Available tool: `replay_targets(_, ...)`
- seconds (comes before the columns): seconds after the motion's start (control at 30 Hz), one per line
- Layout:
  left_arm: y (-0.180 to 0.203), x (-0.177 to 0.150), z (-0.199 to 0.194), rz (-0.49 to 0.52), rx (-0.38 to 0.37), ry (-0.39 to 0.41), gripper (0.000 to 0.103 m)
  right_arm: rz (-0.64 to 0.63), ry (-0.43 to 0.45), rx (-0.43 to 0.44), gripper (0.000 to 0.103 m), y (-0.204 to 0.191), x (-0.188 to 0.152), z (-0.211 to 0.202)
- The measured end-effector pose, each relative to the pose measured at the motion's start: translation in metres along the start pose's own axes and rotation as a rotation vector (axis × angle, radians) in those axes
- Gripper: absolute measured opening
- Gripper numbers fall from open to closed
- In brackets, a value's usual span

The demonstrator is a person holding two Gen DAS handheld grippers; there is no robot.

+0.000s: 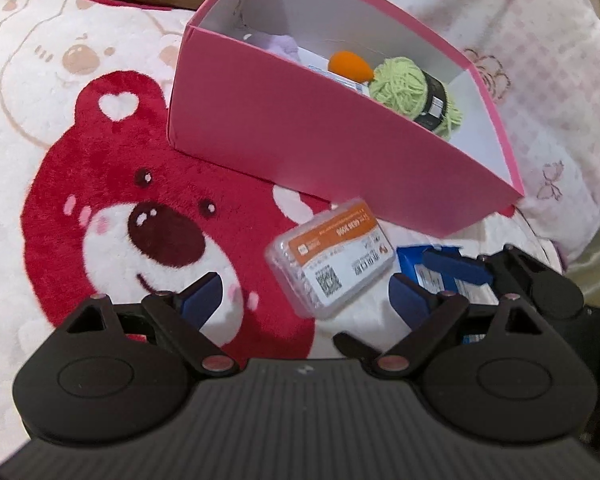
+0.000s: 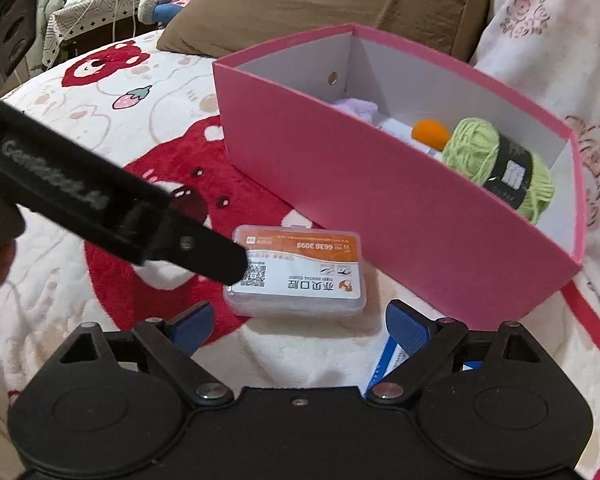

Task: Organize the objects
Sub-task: 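Move the open left tool down toward the clear dental-floss case, then close the left tool on the clear dental-floss case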

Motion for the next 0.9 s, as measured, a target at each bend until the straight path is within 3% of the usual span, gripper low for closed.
replay_targets(0.1, 0.003, 0.002, 0.009, 0.045, 0.061, 0.019, 0.086, -0.020, 0.006, 0.020, 0.095, -0.001, 0.000, 0.007)
replay_targets(0.2, 0.000, 0.003, 0.013, 0.031, 0.046, 0.016, 0.086, -0.033, 0.001, 0.009, 0.095, -0.001, 0.001, 0.016)
replay_targets(0.43, -0.007, -0.002, 0.023, 0.005, 0.012, -0.007, 0.058, 0.002, 0.013, 0.037, 0.095, 0.004, -0.002, 0.027)
replay_targets(0.7, -0.009, -0.009, 0.029, -0.030, -0.033, -0.019, 0.056, 0.070, 0.012, 0.060, 0.095, 0.008, -0.004, 0.034)
replay_targets(0.9, -0.017, -0.005, 0.027, -0.063, -0.047, 0.000, 0.048, 0.067, 0.008, 0.047, 0.094, 0.008, -0.002, 0.041)
Point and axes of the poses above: each gripper's, at about its wrist camera, not at the fingertips, and z roughly the way its jaws point, y to its right, x to its top, the point moved 5 cm from there along z, roughly the way its jaws point, and after that the axes turned 2 degrees about x, right-handed, at the moved point
